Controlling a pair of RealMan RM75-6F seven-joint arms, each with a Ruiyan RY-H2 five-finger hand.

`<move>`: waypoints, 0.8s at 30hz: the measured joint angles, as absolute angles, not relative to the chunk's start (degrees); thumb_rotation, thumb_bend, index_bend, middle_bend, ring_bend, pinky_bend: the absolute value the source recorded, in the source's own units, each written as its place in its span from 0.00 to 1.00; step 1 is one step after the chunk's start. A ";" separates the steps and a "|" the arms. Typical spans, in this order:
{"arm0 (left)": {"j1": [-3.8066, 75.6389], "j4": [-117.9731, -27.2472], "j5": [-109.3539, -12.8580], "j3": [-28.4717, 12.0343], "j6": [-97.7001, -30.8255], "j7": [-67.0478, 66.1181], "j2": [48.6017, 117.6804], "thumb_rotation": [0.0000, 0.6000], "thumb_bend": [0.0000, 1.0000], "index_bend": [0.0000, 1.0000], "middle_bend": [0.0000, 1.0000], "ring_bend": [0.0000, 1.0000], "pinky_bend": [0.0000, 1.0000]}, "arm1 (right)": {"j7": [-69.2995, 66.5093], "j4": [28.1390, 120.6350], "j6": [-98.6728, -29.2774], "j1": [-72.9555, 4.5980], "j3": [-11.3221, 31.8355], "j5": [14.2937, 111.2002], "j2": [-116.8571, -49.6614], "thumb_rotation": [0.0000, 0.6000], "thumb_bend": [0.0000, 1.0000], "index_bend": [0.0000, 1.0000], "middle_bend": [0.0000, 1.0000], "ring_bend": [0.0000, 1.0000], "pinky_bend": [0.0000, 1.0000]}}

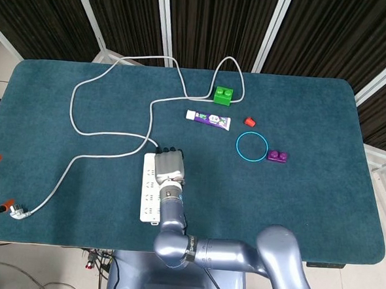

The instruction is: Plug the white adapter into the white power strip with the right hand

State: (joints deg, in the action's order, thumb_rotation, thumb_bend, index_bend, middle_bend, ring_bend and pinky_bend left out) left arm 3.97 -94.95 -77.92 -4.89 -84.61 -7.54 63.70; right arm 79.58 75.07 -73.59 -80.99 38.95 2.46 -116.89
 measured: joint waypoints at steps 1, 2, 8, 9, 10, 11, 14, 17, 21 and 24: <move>3.92 -95.00 -77.95 -4.89 -84.73 -7.50 63.68 1.00 0.10 0.13 0.00 0.00 0.00 | 79.32 76.36 -73.85 -80.51 38.95 2.61 -116.18 1.00 0.22 0.11 0.20 0.19 0.28; 3.85 -95.07 -78.00 -4.89 -84.89 -7.45 63.65 1.00 0.10 0.13 0.00 0.00 0.00 | 79.08 77.91 -74.19 -79.93 38.91 2.81 -115.35 1.00 0.22 0.10 0.20 0.19 0.28; 3.57 -95.45 -78.21 -4.82 -85.34 -7.34 63.50 1.00 0.10 0.13 0.00 0.00 0.00 | 77.08 92.50 -76.30 -74.54 37.61 4.07 -107.74 1.00 0.22 0.08 0.24 0.29 0.31; 3.55 -95.49 -78.29 -4.79 -85.39 -7.34 63.49 1.00 0.10 0.13 0.00 0.00 0.00 | 76.36 95.58 -76.64 -73.25 37.18 4.44 -106.01 1.00 0.22 0.08 0.27 0.33 0.33; 3.53 -95.52 -78.39 -4.75 -85.44 -7.35 63.48 1.00 0.10 0.13 0.00 0.00 0.00 | 75.69 97.84 -76.88 -72.24 36.79 4.80 -104.72 1.00 0.22 0.08 0.31 0.38 0.38; 3.52 -95.56 -78.50 -4.69 -85.45 -7.39 63.49 1.00 0.10 0.13 0.00 0.00 0.00 | 74.90 100.09 -77.12 -71.19 36.31 5.28 -103.44 1.00 0.22 0.08 0.36 0.43 0.42; 3.52 -95.61 -78.62 -4.56 -85.44 -7.79 63.58 1.00 0.10 0.13 0.00 0.00 0.00 | 72.04 106.98 -78.02 -67.59 33.82 7.47 -99.23 1.00 0.22 0.08 0.45 0.52 0.48; 3.60 -95.63 -78.64 -4.45 -85.25 -8.31 63.80 1.00 0.10 0.13 0.00 0.00 0.00 | 69.90 111.03 -78.35 -65.12 30.16 9.68 -95.89 1.00 0.23 0.09 0.54 0.58 0.51; 3.60 -95.70 -78.77 -4.39 -85.39 -8.71 64.00 1.00 0.10 0.13 0.00 0.00 0.00 | 67.69 113.10 -77.66 -64.05 26.14 11.48 -94.45 1.00 0.23 0.09 0.58 0.62 0.54; 3.54 -95.71 -78.72 -4.41 -85.48 -8.74 64.01 1.00 0.10 0.13 0.00 0.00 0.00 | 67.09 112.83 -76.95 -64.45 24.75 11.64 -94.65 1.00 0.23 0.10 0.59 0.62 0.54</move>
